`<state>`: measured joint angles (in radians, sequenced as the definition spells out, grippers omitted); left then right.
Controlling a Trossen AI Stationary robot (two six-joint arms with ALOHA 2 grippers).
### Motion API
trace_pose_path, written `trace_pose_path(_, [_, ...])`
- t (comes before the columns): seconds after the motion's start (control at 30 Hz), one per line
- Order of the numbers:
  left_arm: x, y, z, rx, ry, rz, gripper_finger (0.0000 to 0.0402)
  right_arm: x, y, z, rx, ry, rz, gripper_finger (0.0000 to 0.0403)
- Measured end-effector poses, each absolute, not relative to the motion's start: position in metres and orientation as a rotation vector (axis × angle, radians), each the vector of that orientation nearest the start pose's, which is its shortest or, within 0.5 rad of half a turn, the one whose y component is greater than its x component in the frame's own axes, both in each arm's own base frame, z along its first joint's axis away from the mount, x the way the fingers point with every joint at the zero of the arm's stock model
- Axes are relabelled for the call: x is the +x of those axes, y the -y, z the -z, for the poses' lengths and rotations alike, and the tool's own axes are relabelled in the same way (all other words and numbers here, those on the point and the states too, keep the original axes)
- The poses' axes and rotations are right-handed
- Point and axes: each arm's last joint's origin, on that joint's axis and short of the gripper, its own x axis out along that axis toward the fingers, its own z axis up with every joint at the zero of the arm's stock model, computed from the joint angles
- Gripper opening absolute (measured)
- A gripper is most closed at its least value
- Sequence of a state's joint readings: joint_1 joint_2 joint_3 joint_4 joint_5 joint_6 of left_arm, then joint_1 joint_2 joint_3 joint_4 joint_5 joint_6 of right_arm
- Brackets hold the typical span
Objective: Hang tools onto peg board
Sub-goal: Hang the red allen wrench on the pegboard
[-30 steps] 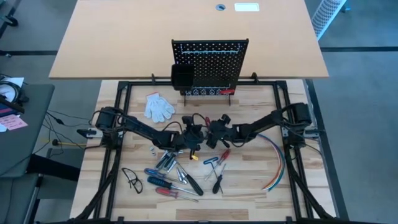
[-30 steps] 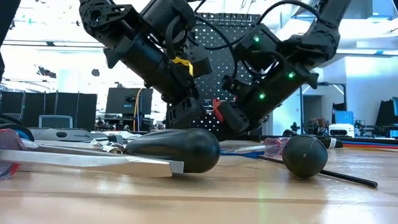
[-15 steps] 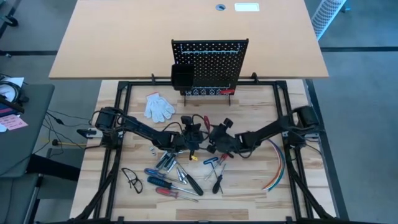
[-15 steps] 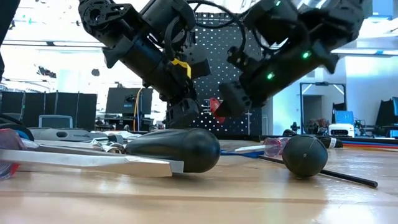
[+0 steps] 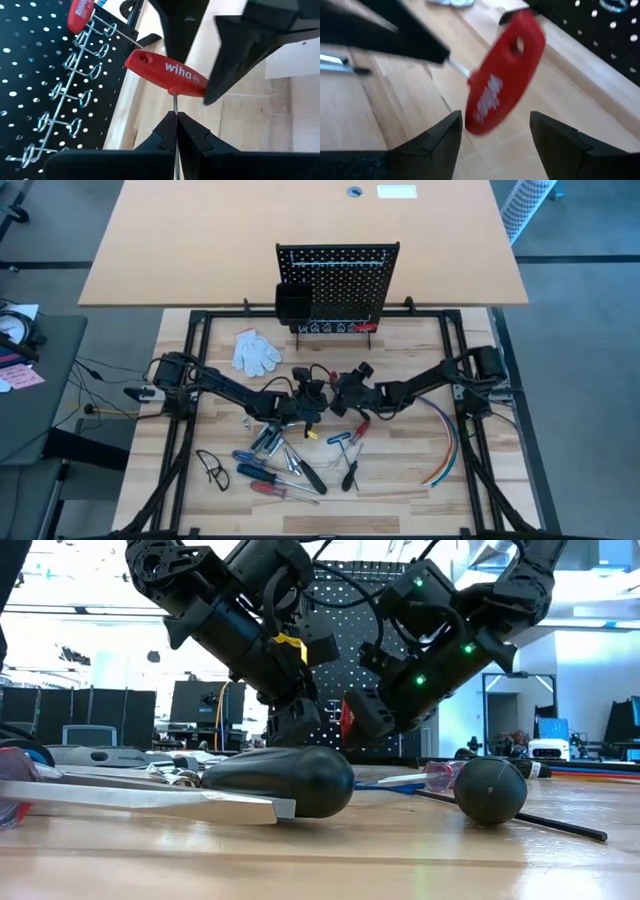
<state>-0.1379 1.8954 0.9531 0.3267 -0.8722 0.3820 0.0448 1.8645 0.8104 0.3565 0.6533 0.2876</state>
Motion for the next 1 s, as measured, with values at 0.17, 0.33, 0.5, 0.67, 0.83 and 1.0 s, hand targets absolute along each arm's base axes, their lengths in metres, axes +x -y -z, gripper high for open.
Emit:
trace_pose_path(0.17, [0.3671, 0.0288, -0.1412, 0.649, -0.680, -0.602, 0.0000, 0.3432, -0.0031, -0.1193, 0.041, -0.512, 0.654, 0.0244])
trace_pose_path(0.33, [0.3676, 0.0293, -0.1412, 0.622, -0.667, -0.588, 0.0000, 0.3413, -0.0001, -0.1183, 0.015, -0.520, 0.711, 0.0243])
trace_pose_path(0.5, [0.3685, 0.0314, -0.1422, 0.611, -0.650, -0.580, 0.0000, 0.3406, -0.0001, -0.1182, -0.023, -0.529, 0.728, 0.0216])
trace_pose_path(0.67, [0.3689, 0.0347, -0.1431, 0.609, -0.637, -0.569, 0.0000, 0.3397, 0.0005, -0.1174, -0.038, -0.542, 0.743, 0.0163])
trace_pose_path(0.83, [0.3692, 0.0348, -0.1430, 0.579, -0.627, -0.566, 0.0000, 0.3390, -0.0006, -0.1175, -0.112, -0.566, 0.747, 0.0101])
trace_pose_path(1.0, [0.3676, 0.0354, -0.1410, 0.620, -0.663, -0.539, 0.0034, 0.3368, -0.0042, -0.1160, -0.211, -0.607, 0.746, 0.0094])
